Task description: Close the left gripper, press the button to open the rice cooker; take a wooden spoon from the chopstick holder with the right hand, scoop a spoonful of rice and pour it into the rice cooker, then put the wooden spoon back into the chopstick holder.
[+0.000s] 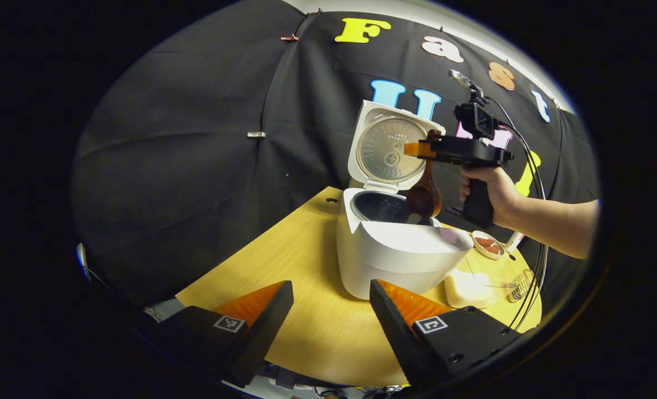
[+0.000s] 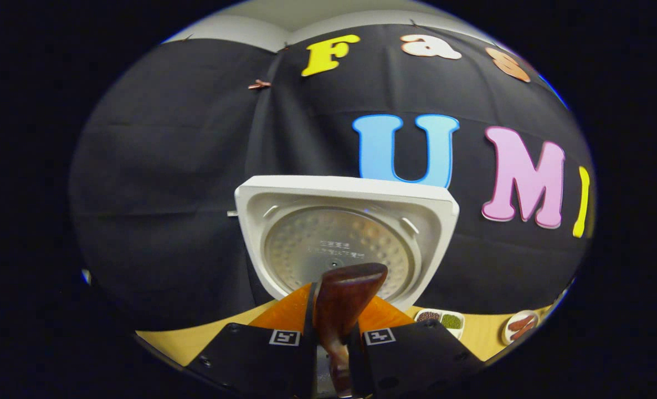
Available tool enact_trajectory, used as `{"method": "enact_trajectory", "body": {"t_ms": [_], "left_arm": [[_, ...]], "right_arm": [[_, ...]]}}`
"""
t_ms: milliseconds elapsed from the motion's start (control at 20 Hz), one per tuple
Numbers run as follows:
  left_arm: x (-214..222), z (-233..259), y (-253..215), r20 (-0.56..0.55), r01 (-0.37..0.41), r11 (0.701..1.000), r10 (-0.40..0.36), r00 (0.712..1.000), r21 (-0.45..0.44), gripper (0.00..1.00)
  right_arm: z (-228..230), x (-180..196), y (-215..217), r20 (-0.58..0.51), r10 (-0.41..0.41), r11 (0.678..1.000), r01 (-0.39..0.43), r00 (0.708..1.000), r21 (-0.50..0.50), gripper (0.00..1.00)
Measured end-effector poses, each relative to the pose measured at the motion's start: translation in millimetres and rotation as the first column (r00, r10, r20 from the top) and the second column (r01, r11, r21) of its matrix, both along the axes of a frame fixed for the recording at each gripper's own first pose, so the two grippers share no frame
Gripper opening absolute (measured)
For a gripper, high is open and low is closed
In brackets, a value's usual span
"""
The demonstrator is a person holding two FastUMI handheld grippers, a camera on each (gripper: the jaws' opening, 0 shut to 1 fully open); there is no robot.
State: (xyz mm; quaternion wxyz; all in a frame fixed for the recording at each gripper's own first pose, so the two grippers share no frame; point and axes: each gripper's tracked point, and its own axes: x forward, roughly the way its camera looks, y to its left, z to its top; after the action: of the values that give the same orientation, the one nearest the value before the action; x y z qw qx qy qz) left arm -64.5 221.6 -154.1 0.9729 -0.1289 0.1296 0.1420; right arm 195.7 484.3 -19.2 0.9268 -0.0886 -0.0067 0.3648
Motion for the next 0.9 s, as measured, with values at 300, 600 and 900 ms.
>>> {"method": "enact_trajectory", "body": {"t_ms": [300,600,900], "left_arm": [[-5,-6,-3,-0.007,-0.005,1.0,0.005,1.0,-0.006,0.95],[-7,-6,-7,-0.002,0.002,1.0,-0.002,1.0,0.01,0.98],[-2,-7,-23,-0.005,0.045,0.999,-0.045,0.999,0.018,0.98]], "right_arm": [[-13,-23,27,0.094,0.107,0.987,-0.095,0.99,-0.128,0.27],[-21,-32,30,0.064,0.126,0.984,-0.117,0.99,-0.133,0.27],[19,-16,-14,-0.042,0.025,0.999,-0.023,0.999,0.039,0.27]]}}
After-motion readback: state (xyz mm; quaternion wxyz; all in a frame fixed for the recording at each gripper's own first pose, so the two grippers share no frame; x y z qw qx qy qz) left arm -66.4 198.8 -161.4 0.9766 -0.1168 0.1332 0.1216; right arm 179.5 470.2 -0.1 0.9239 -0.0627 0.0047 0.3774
